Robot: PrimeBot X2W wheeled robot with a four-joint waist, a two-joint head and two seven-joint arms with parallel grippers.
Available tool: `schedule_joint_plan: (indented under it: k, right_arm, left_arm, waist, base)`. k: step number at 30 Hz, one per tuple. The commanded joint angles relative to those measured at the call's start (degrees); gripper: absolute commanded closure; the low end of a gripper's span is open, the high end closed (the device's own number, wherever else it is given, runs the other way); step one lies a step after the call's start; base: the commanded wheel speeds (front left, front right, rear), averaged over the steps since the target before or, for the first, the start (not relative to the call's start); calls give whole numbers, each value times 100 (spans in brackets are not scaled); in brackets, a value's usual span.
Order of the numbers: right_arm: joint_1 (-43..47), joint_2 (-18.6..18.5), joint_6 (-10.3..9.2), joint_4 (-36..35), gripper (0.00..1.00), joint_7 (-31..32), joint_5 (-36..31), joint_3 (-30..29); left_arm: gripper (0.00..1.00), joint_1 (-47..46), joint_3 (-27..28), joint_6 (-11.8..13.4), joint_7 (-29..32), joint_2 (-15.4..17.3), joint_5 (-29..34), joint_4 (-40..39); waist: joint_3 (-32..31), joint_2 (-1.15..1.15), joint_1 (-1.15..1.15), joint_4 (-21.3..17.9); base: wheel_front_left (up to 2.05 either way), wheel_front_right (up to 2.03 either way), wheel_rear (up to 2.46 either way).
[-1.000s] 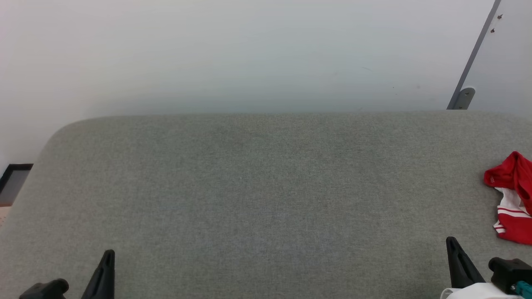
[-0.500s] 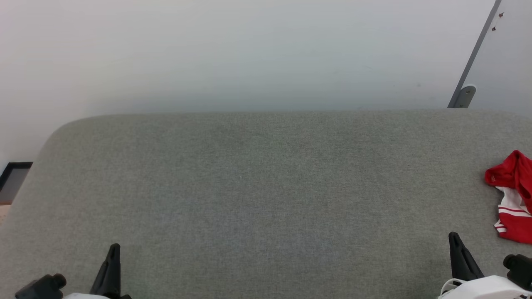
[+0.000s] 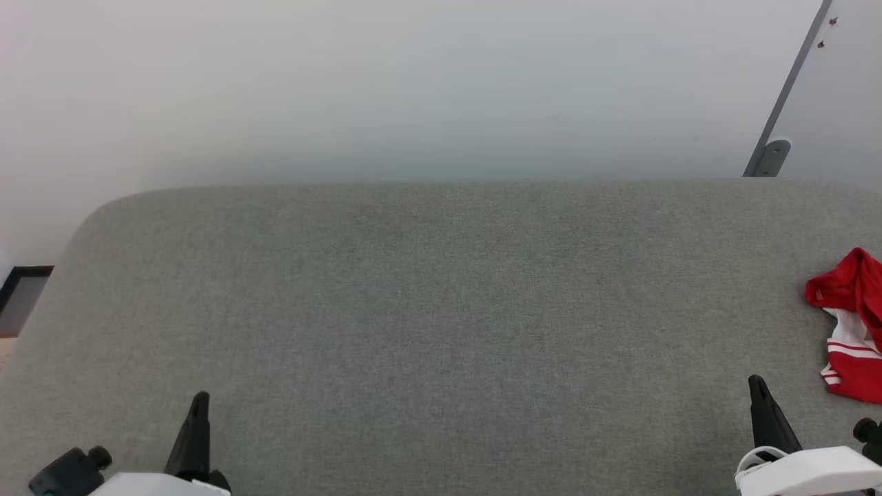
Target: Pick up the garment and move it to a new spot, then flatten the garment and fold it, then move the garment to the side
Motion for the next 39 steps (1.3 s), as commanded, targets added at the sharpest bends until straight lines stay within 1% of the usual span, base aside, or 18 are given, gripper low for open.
schedule_joint_plan:
  k: [1, 17, 39]
  right_arm:
    - [-164, 1, -2, -104, 100, 50, 280, -31]
    - [-232, 56, -4, -185, 100, 342, 1508, -80]
    - [-304, 117, -6, -272, 100, 662, 2843, -139]
  left_arm:
    - [100, -157, 56, -6, 45, 3, -208, -84]
    - [100, -302, 136, -8, 344, -241, -1101, -89]
    - [100, -464, 224, -11, 671, -510, -2082, -92]
  waist:
    - [5, 0, 0, 1]
    - [42, 0, 0, 5]
    - [90, 0, 0, 10]
  base:
    - [0, 0, 0]
    - [0, 0, 0]
    - [0, 0, 0]
